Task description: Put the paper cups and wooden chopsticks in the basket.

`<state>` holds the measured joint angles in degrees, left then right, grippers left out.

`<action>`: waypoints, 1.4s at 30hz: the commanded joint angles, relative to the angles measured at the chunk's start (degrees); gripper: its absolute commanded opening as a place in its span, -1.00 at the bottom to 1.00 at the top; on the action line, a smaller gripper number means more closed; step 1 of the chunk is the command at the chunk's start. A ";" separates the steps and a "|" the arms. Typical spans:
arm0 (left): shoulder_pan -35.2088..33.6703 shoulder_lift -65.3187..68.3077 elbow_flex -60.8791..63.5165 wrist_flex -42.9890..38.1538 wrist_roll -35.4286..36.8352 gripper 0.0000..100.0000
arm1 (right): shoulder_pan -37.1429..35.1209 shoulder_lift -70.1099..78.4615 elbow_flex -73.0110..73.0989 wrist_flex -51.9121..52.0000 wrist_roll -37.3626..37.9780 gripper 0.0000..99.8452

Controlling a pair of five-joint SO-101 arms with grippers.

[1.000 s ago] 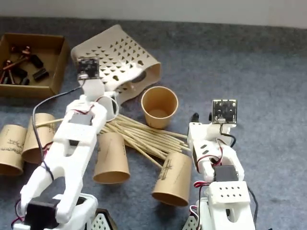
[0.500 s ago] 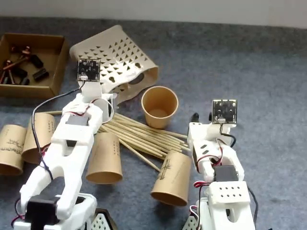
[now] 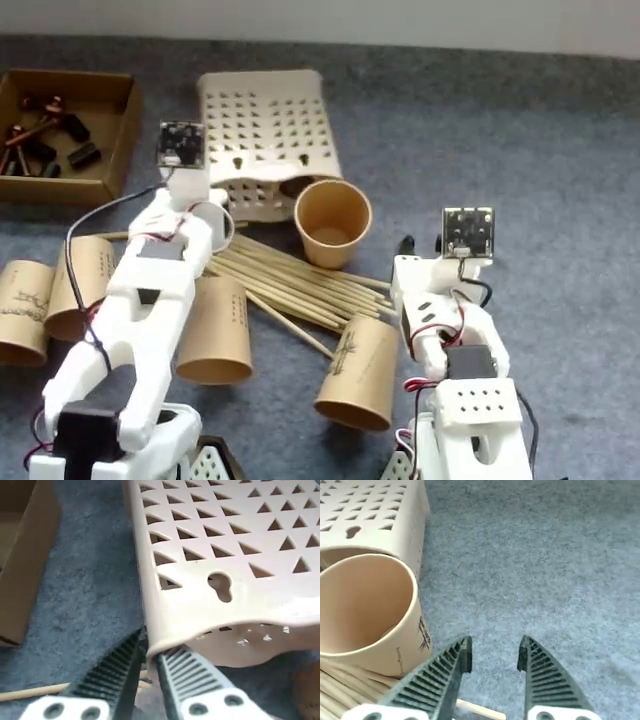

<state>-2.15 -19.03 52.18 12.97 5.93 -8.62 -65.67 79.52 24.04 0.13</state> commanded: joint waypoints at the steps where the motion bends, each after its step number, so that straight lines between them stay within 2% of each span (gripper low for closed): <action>1: 0.92 -6.29 -0.75 1.93 -0.18 -0.99 | 0.31 -0.57 -0.31 0.04 -0.53 -0.68; 5: 2.59 -12.44 -3.30 8.18 -0.18 -0.99 | 0.40 -0.57 -0.31 0.04 -0.53 -0.68; 10: 4.97 -15.60 -12.70 20.66 -0.18 -0.99 | 0.57 -0.48 -0.31 0.04 -0.53 -0.68; 24: 5.32 -6.11 -42.24 48.09 2.64 -0.99 | 0.75 -0.75 1.10 -0.13 -0.35 -0.68; 34: 5.05 1.71 -52.70 57.67 2.64 -0.99 | 0.75 -0.75 1.10 -0.13 -0.26 -0.68; 42: 3.91 8.66 -57.10 58.11 2.37 -0.98 | 0.75 -0.75 1.10 -0.13 -0.26 -0.68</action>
<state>1.98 -11.56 -1.71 71.16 8.40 -8.44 -65.76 80.84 24.04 0.13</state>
